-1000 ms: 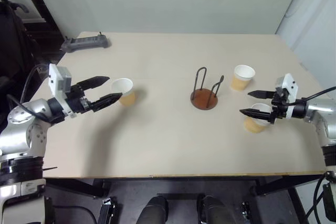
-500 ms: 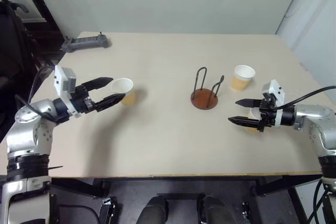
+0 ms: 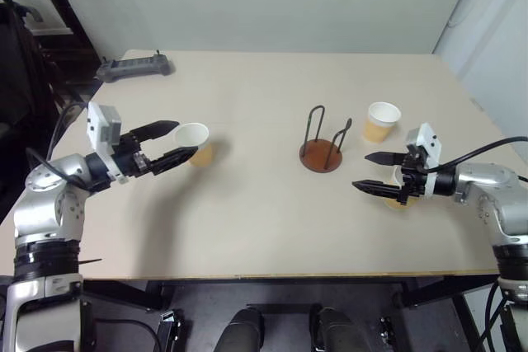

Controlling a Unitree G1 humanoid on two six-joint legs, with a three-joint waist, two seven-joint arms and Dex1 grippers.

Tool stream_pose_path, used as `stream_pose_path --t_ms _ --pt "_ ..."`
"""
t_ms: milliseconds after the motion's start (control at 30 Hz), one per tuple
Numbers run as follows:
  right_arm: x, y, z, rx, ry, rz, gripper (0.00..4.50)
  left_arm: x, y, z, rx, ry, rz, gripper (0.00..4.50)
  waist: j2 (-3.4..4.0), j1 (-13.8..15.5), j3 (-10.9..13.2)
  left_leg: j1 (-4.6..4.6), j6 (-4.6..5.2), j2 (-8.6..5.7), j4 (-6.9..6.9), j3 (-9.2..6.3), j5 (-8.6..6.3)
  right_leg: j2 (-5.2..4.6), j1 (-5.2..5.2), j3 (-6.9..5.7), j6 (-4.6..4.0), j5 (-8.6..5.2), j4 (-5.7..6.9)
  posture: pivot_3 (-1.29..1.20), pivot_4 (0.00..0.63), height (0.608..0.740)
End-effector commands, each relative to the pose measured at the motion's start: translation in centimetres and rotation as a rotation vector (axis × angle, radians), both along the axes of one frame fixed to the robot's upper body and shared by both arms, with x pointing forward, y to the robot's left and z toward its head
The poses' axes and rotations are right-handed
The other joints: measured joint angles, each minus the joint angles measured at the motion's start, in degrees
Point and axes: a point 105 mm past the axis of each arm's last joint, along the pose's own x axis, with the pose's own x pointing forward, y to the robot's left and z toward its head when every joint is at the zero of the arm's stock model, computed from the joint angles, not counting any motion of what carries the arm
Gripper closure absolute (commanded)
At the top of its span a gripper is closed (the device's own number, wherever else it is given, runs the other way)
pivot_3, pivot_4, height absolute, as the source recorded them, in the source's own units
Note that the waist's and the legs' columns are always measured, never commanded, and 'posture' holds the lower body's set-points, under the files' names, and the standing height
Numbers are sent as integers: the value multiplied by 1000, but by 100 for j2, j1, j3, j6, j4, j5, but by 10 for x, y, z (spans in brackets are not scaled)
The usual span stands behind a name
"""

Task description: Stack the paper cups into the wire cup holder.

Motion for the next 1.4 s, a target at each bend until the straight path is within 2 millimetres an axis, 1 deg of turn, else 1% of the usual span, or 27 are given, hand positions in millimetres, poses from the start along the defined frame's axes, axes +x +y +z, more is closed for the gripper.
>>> stream_pose_path --t_ms 33,167,267,467,567,667,800,967,1133,1400 --pt "-4 4 14 -14 -44 50 16 0 -1 13 11 -51 -4 0 0 3 0 0 0 0 0 0 0 0 0 0 0 0 0 0 150 740" --pt "-5 11 26 35 -46 71 16 1 -1 14 12 -52 -5 0 0 -3 0 0 0 0 0 1 0 0 0 0 0 0 0 0 150 740" --pt "-4 27 45 75 -70 81 16 1 -2 14 11 -53 -7 0 0 -8 0 0 6 0 0 1 4 1 0 0 1 0 1 0 150 740" --pt "1 52 64 105 -54 19 16 2 -3 13 10 -50 -13 0 0 -22 0 2 5 2 -1 -2 6 4 -1 0 0 0 1 0 150 740" --pt "-2 61 68 104 -34 1 16 3 -4 12 11 -48 -16 0 0 -9 0 -1 4 2 -1 -1 5 4 -5 0 0 0 1 0 150 740" --pt "-1 68 68 90 -10 -41 16 3 -4 13 12 -47 -18 0 0 10 0 -2 3 1 -2 -3 4 4 -5 -1 -2 -2 1 0 150 740" --pt "-1 75 63 52 3 -83 16 4 -5 13 14 -48 -21 0 -2 13 -1 -2 3 0 -1 -3 3 3 -6 -1 -3 -2 1 0 150 740" --pt "1 70 51 -7 26 -142 16 4 -5 14 16 -48 -23 0 -2 11 -1 -2 -2 1 -2 -4 1 3 -10 -1 -4 -1 4 0 150 740" --pt "6 66 47 -25 21 -198 16 4 -4 14 17 -49 -22 0 -2 10 -1 -4 -1 1 -2 -3 -1 3 -11 -1 -3 -2 3 0 150 740" --pt "14 74 38 -39 -8 -279 16 4 -5 14 19 -49 -25 0 -2 6 -1 -3 -1 2 -2 -3 -1 4 -15 -1 -3 -1 6 0 150 740"
